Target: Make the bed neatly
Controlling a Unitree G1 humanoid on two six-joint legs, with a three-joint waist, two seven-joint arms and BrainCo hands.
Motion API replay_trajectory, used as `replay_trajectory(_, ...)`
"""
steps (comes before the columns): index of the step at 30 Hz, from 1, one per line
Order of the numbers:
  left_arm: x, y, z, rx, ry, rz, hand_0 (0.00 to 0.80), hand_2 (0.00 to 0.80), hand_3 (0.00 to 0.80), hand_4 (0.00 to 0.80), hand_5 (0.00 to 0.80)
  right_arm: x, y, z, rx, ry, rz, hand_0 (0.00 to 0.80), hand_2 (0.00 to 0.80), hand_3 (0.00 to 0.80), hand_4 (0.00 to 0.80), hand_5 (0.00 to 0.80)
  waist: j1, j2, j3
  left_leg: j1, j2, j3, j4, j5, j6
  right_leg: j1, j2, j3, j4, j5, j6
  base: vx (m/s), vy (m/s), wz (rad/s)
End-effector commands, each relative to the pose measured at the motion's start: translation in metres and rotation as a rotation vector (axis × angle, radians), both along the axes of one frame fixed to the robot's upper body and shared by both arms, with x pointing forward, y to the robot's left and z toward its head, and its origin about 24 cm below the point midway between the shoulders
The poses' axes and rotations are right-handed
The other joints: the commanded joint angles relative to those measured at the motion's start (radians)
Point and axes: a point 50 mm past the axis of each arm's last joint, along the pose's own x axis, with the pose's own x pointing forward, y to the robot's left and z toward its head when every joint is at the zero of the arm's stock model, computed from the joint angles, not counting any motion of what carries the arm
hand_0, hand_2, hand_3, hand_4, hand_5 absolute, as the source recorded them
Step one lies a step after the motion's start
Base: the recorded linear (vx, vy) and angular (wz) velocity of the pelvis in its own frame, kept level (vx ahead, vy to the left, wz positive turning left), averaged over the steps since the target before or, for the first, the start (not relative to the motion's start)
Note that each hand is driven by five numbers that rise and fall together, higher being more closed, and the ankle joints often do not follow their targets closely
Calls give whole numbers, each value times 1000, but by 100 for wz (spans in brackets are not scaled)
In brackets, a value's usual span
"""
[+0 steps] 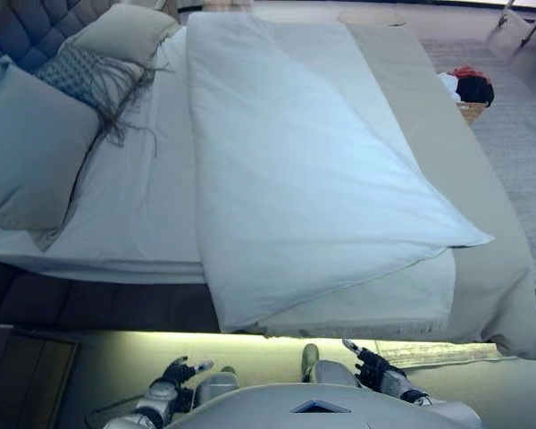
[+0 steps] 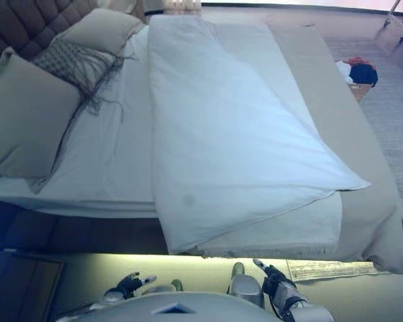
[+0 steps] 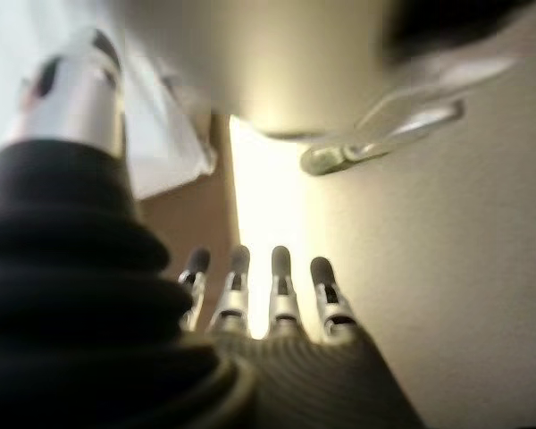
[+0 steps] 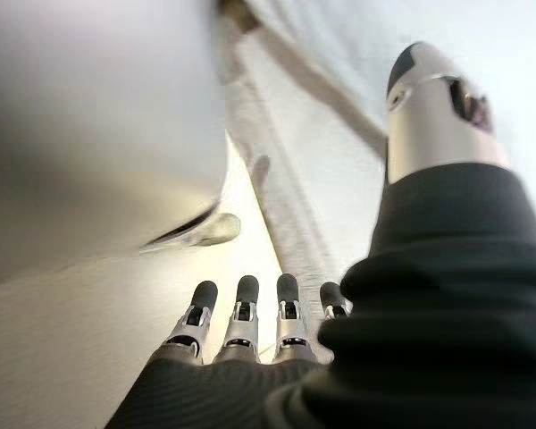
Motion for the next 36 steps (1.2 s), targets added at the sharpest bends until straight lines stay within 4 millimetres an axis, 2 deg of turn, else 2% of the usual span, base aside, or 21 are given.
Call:
replay_trajectory(1,45,-3,8,12,-104,-47,0,0,0,0,0,20,-2,4,-53,-29,63,0,0,0,0,0,-5,-22,45,8,-58,7,9,8,55,10,-80,-20,17,31,74,52,-30,-7)
replay_trajectory(6,46,-5,8,15,-102,-53,0,0,0,0,0,22,1,5,-71,-44,93,0,0,0,0,0,-3,-12,52,25,-58,-3,4,3,54,22,-87,-34,27,21,76,62,-28,-5)
replay_trajectory(13,38,-3,7,51,-108,-56,0,0,0,0,0,60,8,17,-79,-197,72,0,0,0,0,0,17,-18,57,11,-37,-10,47,0,40,44,-72,-40,28,-4,51,49,-70,4)
replay_trajectory(16,46,-6,11,141,-191,-194,0,0,0,0,0,66,8,20,-67,-224,56,0,0,0,0,0,23,-18,57,6,-31,-16,33,12,33,60,-61,-41,9,-8,45,14,-41,8)
replay_trajectory(20,69,-10,24,342,-384,-448,0,0,0,0,0,61,5,18,-66,-183,68,0,0,0,0,0,16,-12,58,1,-26,-17,21,21,26,60,-51,-32,2,-13,42,4,2,1)
replay_trajectory(22,89,-13,35,467,-490,-581,0,0,0,0,0,56,0,16,-77,-142,74,0,0,0,0,0,4,-9,68,-10,-21,-10,26,22,23,42,-47,-24,10,-14,41,-15,11,-2)
replay_trajectory(24,102,-13,42,554,-547,-653,0,0,0,0,0,54,-4,16,-87,-121,77,0,0,0,0,0,-5,-8,79,-22,-17,-4,32,23,21,23,-46,-16,20,-15,41,-74,13,-7)
replay_trajectory(27,137,-15,60,650,-661,-734,0,0,0,0,0,58,-12,19,-106,-112,78,0,0,0,0,0,-31,-8,113,-50,-10,11,34,27,20,-23,-39,3,37,-14,42,-151,16,-17)
replay_trajectory(31,171,-18,79,682,-721,-721,0,0,0,0,0,67,-22,25,-102,-154,62,0,0,0,0,0,-64,-9,161,-79,-6,30,26,34,17,-74,-33,29,41,1,48,-143,14,-25)
replay_trajectory(36,177,-18,81,564,-699,-501,0,0,0,0,0,85,-22,34,-5,-291,-60,0,0,0,0,0,-78,-4,184,-94,-16,38,26,31,19,-85,-32,43,19,13,49,-33,-8,-24)
